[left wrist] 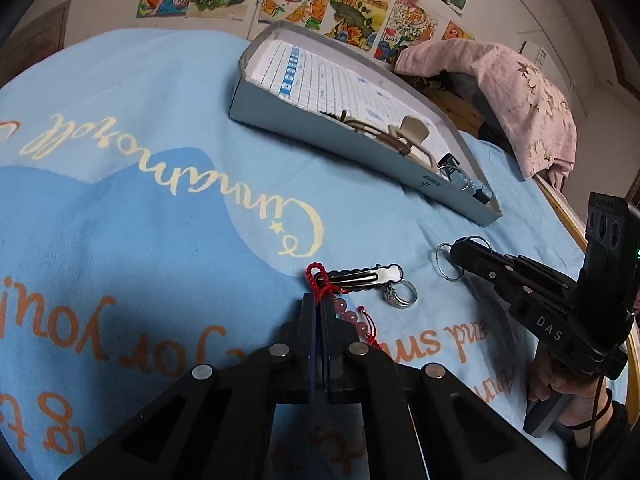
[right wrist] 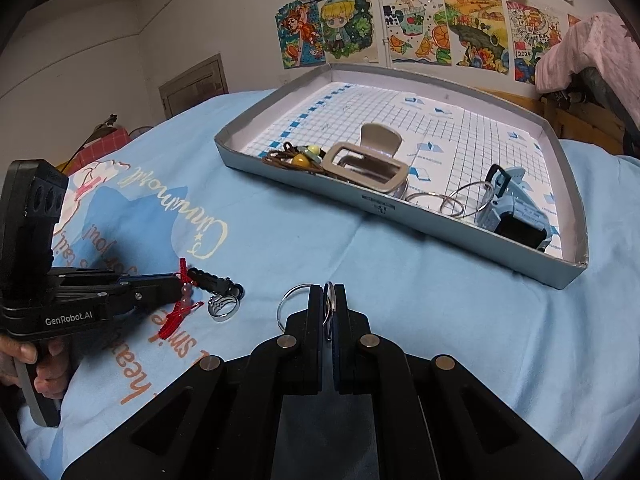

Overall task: Organize jewelry
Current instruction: 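Carry the red-string keychain into the tray with the left tool while the right tool places the rings there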

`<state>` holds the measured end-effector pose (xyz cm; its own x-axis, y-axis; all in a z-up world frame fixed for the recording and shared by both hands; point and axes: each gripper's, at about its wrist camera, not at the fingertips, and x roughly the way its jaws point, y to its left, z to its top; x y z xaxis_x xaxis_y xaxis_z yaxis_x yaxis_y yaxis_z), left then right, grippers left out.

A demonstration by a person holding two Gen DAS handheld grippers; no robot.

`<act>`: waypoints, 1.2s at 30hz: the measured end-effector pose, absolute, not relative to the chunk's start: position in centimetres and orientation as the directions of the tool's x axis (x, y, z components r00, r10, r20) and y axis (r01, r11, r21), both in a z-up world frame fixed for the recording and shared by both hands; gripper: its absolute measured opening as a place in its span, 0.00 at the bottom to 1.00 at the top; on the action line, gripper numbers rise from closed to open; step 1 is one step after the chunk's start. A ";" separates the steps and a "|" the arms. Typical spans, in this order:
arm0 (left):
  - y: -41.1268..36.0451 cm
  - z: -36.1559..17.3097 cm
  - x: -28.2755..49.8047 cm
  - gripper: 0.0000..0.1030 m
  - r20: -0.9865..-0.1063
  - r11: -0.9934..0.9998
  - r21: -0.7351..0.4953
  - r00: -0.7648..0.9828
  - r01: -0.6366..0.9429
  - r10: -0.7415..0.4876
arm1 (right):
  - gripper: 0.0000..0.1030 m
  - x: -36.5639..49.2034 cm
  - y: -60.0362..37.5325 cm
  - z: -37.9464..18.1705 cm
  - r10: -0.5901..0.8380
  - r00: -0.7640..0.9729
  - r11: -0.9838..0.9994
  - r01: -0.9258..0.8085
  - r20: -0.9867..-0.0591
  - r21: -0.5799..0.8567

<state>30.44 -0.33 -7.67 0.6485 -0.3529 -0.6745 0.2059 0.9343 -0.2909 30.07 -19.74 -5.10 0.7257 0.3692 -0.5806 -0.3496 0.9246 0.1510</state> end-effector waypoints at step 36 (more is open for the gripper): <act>-12.4 -3.0 42.6 0.02 -0.568 0.895 -0.327 0.694 0.303 -0.442 | 0.04 37.5 -31.3 -4.0 0.146 0.850 0.955 0.012 -0.506 0.295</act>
<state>42.62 -12.38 -2.99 0.6944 -0.4424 -0.5676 0.3027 0.8951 -0.3273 37.52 -31.30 -3.96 0.8501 0.1459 -0.5060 0.0116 0.9554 0.2950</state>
